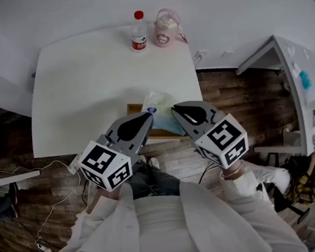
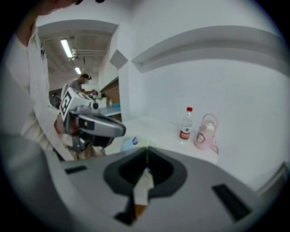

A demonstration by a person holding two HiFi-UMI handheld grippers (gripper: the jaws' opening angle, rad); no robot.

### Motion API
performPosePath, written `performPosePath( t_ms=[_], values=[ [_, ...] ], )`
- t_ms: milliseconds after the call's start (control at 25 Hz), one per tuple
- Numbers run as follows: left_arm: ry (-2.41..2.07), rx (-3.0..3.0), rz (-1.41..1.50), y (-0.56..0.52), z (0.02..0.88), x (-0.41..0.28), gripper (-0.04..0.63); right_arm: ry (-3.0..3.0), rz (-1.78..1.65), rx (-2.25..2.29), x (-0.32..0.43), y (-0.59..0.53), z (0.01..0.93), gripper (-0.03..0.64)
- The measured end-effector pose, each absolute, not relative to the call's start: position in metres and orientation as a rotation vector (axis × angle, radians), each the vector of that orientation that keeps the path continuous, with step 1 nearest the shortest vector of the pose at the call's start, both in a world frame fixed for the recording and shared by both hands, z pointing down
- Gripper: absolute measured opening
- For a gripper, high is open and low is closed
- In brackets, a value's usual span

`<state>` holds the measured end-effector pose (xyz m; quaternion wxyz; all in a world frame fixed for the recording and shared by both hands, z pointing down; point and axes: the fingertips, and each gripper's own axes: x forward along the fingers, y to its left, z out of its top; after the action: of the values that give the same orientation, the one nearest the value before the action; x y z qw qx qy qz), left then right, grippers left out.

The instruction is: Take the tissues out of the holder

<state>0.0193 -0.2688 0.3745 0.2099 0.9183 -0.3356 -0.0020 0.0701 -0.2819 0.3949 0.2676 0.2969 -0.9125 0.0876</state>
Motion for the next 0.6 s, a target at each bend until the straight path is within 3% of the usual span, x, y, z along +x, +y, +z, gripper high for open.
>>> performPosePath(
  t_ms=[600],
  values=[
    [-0.948, 2.661, -0.037, -0.275, 0.339, 0.022, 0.012, -2.565, 0.065, 0.904, 0.07, -0.298, 0.325, 0.015]
  ],
)
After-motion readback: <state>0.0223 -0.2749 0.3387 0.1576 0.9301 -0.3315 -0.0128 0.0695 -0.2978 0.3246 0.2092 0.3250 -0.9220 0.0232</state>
